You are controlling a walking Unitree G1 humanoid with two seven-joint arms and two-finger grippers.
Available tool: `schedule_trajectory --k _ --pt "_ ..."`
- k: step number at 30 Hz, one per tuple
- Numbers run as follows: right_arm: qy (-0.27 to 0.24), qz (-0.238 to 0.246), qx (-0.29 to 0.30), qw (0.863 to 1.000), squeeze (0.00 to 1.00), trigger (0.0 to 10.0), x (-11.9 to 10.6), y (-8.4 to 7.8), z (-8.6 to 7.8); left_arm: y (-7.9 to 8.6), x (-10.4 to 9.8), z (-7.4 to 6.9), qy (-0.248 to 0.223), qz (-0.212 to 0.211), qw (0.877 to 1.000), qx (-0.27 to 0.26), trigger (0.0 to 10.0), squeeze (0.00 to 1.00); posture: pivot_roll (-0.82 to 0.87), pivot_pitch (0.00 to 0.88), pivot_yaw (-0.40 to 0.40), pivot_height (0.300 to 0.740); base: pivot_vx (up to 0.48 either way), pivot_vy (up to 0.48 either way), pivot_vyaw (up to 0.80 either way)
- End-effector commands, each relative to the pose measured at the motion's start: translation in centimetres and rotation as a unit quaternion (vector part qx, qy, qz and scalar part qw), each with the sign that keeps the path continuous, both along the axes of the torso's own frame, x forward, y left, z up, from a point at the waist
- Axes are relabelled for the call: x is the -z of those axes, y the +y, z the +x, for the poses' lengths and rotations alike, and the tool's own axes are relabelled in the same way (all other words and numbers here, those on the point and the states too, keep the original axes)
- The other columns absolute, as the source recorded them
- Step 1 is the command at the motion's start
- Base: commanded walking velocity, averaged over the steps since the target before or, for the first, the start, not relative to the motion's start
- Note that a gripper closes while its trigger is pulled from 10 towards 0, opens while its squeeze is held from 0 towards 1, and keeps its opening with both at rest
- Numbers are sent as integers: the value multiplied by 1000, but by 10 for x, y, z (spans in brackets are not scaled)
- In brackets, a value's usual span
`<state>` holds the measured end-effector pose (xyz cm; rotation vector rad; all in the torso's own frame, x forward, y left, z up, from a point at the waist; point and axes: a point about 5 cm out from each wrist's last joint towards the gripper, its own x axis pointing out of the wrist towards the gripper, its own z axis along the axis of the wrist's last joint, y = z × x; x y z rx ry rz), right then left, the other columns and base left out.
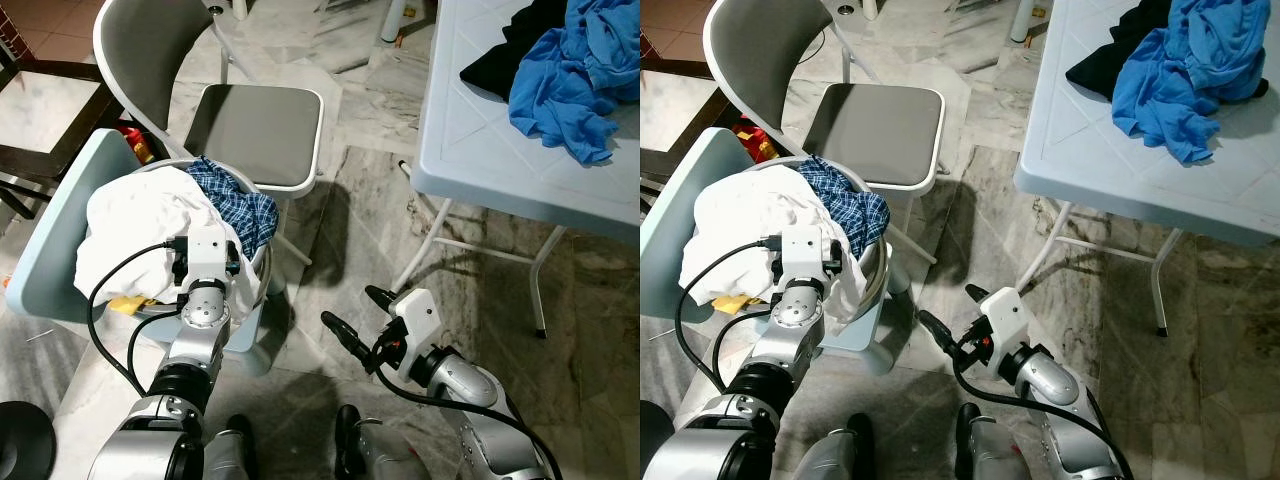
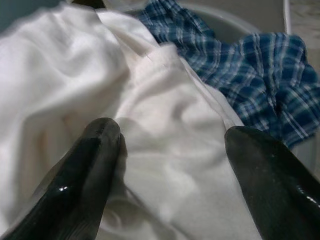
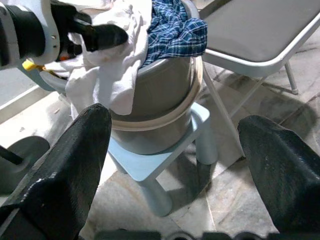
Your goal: Hang hanger
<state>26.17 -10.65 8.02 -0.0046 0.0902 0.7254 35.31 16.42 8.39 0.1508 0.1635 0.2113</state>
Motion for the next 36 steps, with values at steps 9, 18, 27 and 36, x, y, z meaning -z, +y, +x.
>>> schedule_trajectory --k 9,18,27,36 --pt "10 -11 -10 1000 0 10000 2 -3 -5 3 29 -14 61 -24 998 6 0 0 -175 318 -65 740 0 0 0" --pt "14 -17 -15 1000 0 10000 5 -1 -7 -1 39 -22 64 -27 997 29 0 0 -169 318 -68 740 0 0 0" --pt "16 -21 -15 1000 0 10000 6 -1 -6 -2 37 -22 52 -11 998 35 0 0 -169 319 -73 740 0 0 0" --pt "16 -23 -12 1000 0 10000 6 -3 -5 -5 38 -26 37 8 998 43 0 0 -169 319 -76 740 0 0 0"
